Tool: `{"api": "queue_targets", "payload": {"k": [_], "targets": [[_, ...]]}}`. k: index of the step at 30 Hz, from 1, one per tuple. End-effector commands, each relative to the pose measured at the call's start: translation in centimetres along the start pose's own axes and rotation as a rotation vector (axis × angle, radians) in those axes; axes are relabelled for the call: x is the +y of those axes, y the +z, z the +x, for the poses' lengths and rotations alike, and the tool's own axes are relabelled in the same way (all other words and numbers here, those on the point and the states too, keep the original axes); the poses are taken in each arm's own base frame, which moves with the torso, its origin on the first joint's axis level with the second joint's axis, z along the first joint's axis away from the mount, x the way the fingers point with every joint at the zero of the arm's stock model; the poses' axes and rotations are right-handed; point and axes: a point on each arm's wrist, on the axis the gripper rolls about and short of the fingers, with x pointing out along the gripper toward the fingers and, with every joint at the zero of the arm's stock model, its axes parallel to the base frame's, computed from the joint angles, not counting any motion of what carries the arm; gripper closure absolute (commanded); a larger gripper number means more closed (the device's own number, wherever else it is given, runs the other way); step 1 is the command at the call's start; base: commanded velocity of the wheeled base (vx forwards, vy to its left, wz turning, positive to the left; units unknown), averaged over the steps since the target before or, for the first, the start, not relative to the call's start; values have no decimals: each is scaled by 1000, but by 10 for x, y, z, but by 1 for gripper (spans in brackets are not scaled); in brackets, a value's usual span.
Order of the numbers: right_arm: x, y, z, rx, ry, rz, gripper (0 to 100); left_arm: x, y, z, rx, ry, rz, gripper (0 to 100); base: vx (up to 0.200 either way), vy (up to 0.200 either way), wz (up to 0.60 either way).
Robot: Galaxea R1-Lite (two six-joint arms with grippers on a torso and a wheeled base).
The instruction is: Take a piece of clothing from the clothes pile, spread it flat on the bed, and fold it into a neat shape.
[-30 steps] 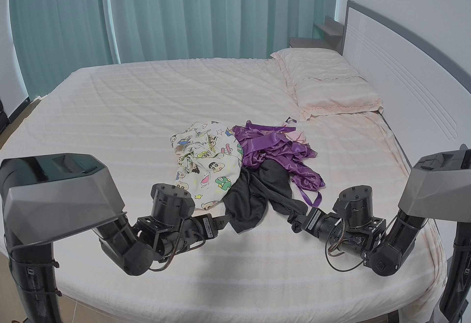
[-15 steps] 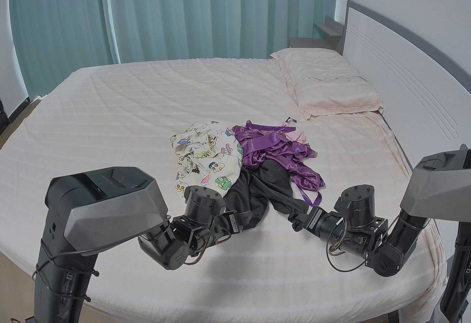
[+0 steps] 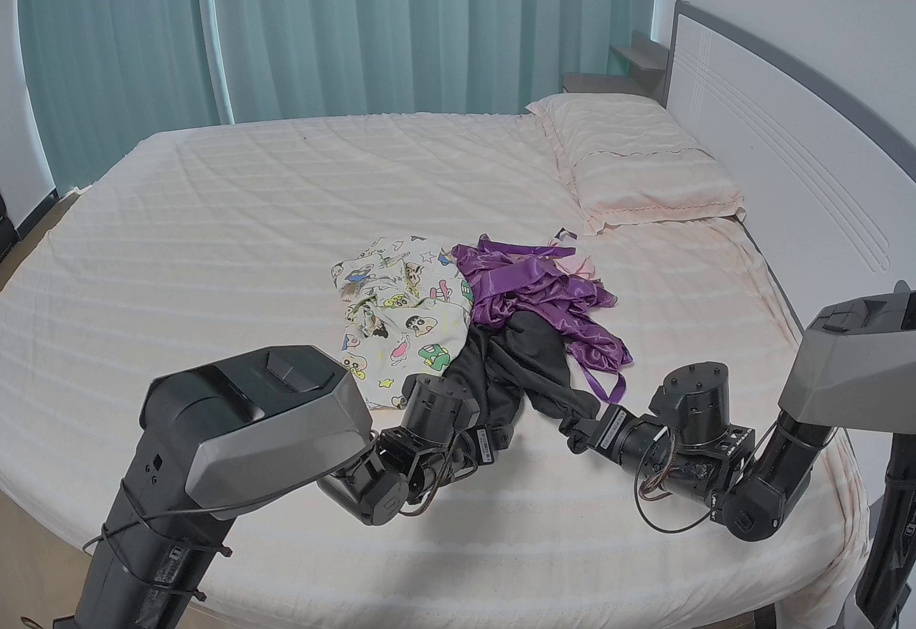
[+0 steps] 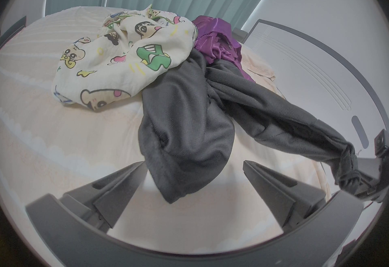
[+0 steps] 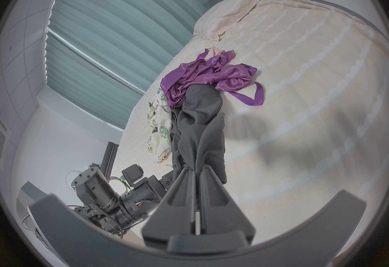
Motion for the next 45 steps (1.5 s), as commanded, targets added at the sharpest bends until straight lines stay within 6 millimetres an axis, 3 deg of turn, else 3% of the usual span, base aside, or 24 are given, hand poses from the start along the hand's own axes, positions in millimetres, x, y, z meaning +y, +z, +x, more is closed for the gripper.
{"api": "queue_targets", "payload": {"k": [1,8,9,16,20,26,32,33,34,35,36,38,39,41,45], "targets": [[1,-1,0,2,4,-1,100,-5,4,8,-38,-13,-3,0,0,0,0],[2,-2,0,-1,9,-2,100,-9,11,19,-102,17,-12,0,0,0,0],[2,-2,0,-1,9,-2,100,-9,11,19,-100,18,-12,100,0,0,0],[0,-3,-2,5,4,-7,100,0,0,13,7,111,6,100,0,0,0],[2,-7,-5,2,31,-14,100,-6,14,7,-74,123,-39,100,0,0,0],[2,-8,-18,-55,113,-39,100,-10,32,-35,-110,103,-150,100,0,0,0],[11,-12,-34,-85,192,-119,100,-26,69,-118,-208,-13,-253,100,0,0,0],[11,-12,-34,-85,192,-119,100,-26,69,-118,-208,-13,-253,100,0,0,0],[21,-3,-43,-122,232,-116,100,-30,76,-143,-227,-49,-258,100,0,0,0],[21,-3,-43,-122,232,-116,100,-30,76,-143,-227,-49,-258,100,0,0,0],[34,9,-57,-171,289,-108,100,-33,87,-173,-274,-93,-269,100,0,0,0],[47,20,-73,-223,350,-108,100,-36,97,-200,-329,-141,-285,100,0,0,0],[47,20,-73,-223,350,-108,100,-36,97,-200,-329,-141,-285,100,0,0,0],[69,43,-101,-330,464,-118,100,-40,118,-249,-437,-246,-310,100,0,0,0],[92,65,-129,-450,569,-158,100,-40,125,-288,-502,-294,-301,100,0,0,0]]}}
